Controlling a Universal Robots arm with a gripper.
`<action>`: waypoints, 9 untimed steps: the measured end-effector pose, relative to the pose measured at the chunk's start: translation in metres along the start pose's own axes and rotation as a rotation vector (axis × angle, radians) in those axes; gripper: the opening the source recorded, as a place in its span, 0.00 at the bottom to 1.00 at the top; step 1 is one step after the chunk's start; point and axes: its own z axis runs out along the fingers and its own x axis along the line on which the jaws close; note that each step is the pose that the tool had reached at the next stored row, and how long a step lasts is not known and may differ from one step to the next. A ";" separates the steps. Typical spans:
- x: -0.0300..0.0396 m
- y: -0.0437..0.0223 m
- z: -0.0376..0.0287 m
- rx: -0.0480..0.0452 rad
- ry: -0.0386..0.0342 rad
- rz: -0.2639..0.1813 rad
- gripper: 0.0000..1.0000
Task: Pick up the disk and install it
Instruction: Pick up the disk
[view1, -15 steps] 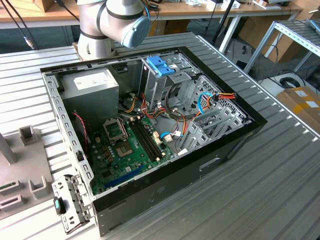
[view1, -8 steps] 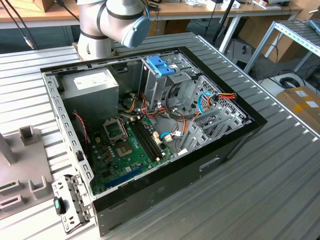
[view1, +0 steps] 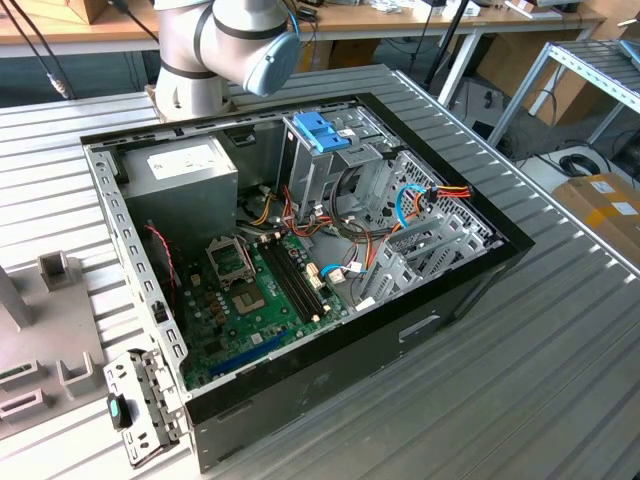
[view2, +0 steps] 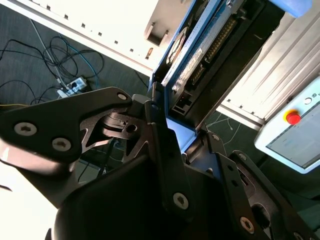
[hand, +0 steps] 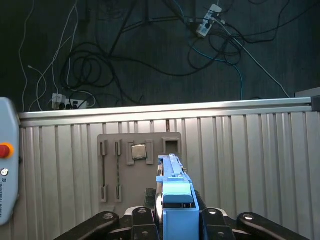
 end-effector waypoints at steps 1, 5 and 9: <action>0.0005 0.0000 0.0000 0.0000 0.0000 0.000 0.37; 0.0028 -0.0002 -0.0001 0.0000 0.0000 0.000 0.37; 0.0057 -0.0003 -0.0002 0.0000 0.0000 0.000 0.37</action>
